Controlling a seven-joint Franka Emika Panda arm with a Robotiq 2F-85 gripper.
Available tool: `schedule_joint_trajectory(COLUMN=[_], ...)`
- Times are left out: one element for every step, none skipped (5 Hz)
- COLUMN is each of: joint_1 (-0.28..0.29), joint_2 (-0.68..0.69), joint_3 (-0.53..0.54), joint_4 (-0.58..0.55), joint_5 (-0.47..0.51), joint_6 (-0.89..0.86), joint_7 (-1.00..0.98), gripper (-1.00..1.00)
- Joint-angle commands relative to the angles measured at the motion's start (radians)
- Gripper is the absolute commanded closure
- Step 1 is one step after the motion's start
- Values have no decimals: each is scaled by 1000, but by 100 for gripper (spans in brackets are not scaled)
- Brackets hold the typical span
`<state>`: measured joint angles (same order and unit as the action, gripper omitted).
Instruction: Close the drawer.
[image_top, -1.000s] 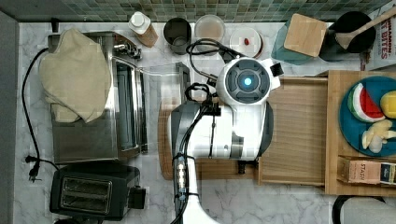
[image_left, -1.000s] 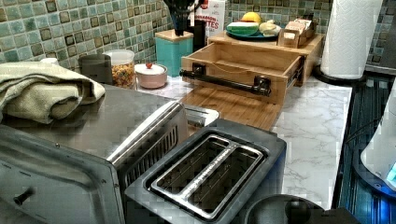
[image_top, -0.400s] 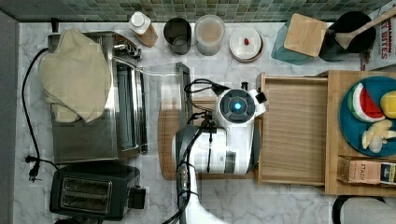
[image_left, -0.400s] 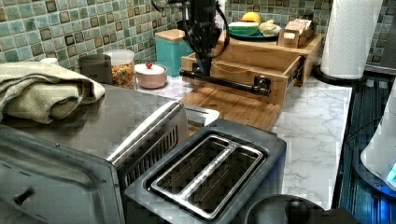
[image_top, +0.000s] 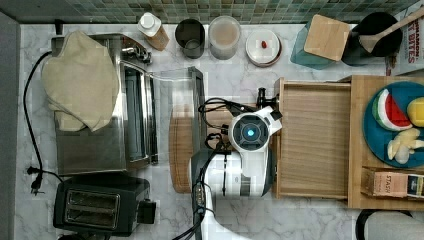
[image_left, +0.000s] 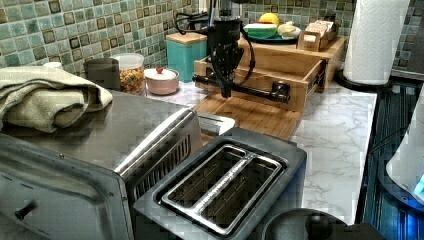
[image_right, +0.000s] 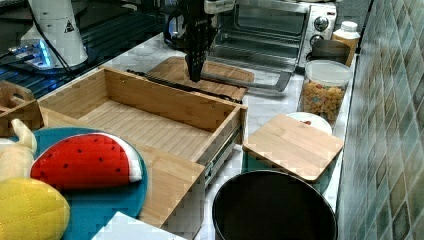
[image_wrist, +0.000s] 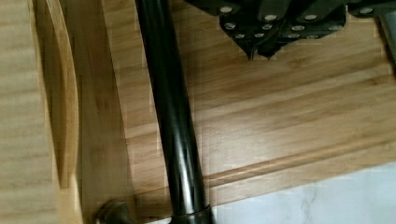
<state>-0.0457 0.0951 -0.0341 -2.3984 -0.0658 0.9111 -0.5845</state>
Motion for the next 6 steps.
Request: schedule_joint_trajectory(joint_1=[-28, -27, -50, -57, -82, -105], joint_2=[-8, 7, 62, 85, 92, 93], joint_3=[-38, -50, -44, -71, -93, -125], joint_4=[45, 69, 100, 125, 153, 188], joint_5=[-35, -86, -41, -31, -52, -53], joint_6=[70, 53, 70, 76, 46, -5], joint_7=[-36, -5, -76, -114, -136, -152], gripper=[100, 100, 100, 100, 100, 100])
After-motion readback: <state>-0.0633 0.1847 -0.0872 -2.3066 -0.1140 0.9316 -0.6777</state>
